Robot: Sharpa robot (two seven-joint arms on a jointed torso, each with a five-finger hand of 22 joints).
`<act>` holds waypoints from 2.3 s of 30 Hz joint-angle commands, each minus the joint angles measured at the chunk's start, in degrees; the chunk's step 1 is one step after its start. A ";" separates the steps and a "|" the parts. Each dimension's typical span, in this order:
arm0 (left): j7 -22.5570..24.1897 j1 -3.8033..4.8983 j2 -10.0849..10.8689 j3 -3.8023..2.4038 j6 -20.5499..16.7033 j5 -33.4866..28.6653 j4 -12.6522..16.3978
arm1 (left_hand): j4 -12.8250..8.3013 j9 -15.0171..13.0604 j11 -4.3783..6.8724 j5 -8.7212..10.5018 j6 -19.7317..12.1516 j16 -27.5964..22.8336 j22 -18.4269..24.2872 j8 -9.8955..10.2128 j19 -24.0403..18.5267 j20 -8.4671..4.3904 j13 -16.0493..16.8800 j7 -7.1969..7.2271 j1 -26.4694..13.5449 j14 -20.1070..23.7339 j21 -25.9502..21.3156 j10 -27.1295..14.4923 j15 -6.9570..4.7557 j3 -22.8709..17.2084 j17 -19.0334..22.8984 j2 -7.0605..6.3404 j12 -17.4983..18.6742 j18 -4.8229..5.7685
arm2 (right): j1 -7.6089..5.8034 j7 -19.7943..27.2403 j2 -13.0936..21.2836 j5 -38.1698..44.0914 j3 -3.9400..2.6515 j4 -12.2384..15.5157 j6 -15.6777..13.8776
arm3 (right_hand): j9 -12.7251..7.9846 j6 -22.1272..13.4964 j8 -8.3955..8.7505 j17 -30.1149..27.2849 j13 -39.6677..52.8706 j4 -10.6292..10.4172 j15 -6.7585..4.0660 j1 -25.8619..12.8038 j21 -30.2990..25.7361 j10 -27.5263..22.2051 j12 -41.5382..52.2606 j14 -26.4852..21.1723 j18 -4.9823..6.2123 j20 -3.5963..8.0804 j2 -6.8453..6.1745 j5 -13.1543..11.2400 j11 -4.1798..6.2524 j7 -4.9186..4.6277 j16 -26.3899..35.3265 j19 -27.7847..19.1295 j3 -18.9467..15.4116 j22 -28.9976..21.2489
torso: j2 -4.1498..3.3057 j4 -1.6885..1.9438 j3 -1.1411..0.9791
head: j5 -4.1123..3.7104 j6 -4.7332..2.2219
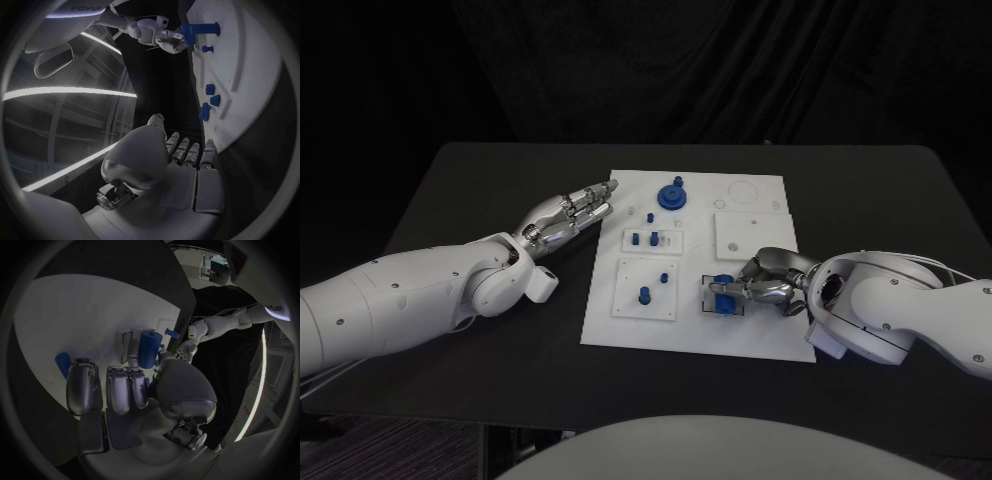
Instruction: Assemble the parts on the task board
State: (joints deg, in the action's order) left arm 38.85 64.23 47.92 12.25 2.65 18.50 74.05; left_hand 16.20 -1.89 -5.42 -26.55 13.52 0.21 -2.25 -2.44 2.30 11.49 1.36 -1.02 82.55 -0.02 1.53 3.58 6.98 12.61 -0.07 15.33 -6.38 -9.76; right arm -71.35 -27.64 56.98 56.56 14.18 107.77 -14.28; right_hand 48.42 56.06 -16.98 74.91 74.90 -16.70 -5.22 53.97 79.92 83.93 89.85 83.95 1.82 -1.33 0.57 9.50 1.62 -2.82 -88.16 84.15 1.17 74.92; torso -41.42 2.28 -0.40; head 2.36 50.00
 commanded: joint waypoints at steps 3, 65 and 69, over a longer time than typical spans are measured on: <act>1.00 -0.12 -0.12 -0.04 1.02 0.01 0.01 | 0.28 -0.01 0.03 0.25 0.25 -0.21 -0.02 -0.15 0.03 0.55 -0.02 0.33 -0.26 0.02 0.31 -0.32 0.36 -0.09 0.07 0.07 0.31 0.87 | -0.06 -0.70 0.01 0.58 0.00 0.01 0.25 | -0.30 -0.79 -0.69 10.00 15.10 0.01 0.52 -2.25 0.15 6.07 0.15 4.93 0.71 -0.38 0.43 3.47 -0.35 -0.01 0.36 0.91 -1.44 11.57 | 0.00 -0.03 0.00 | 0.11 0.00; 0.65 -0.37 0.11 -0.04 1.44 0.00 -0.35 | 0.20 -0.04 0.07 0.02 0.39 -0.21 -0.03 -0.23 0.07 0.64 -0.01 -0.16 -0.31 0.02 0.35 -0.31 0.59 -0.22 0.07 0.37 0.25 1.06 | 0.29 13.95 4.77 22.16 0.03 1.58 -0.70 | 22.31 -10.31 -29.34 15.09 15.10 3.11 -0.90 17.16 1.77 6.07 0.15 6.05 0.25 0.90 -0.38 8.76 1.43 2.18 -1.84 1.89 -12.07 12.33 | 0.01 -0.02 -0.02 | 0.67 0.00; 0.60 -0.38 0.09 -0.04 1.45 0.00 -0.38 | 0.20 -0.03 0.07 0.02 0.38 -0.21 -0.01 -0.23 0.06 0.65 -0.01 -0.16 -0.31 0.02 0.34 -0.32 0.60 -0.22 0.07 0.38 0.26 1.06 | 0.46 13.80 4.32 22.34 0.03 1.06 -0.50 | 22.25 -10.48 -29.19 15.09 15.10 3.10 -0.90 17.17 1.71 6.07 0.15 6.05 0.27 0.90 -0.39 8.76 1.43 2.18 -1.84 1.86 -12.08 12.31 | 0.02 -0.02 -0.03 | 0.46 0.00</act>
State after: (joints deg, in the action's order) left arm 38.74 63.99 48.07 12.25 3.33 18.50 73.66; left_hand 16.20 -1.88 -5.42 -26.55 13.52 0.21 -2.23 -2.44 2.50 11.69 1.35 -1.03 82.55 0.19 1.53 3.58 7.18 12.61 -0.08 15.33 -6.38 -9.75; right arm -71.05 -12.41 61.40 76.96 14.23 108.94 -15.73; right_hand 70.68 46.00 -46.27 74.91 74.92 -13.75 -5.63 70.55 81.86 84.14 89.85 83.96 1.81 -0.71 0.35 18.11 2.67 -0.76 -89.66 83.96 -10.59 74.95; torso -41.41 2.25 -0.40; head 2.96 50.00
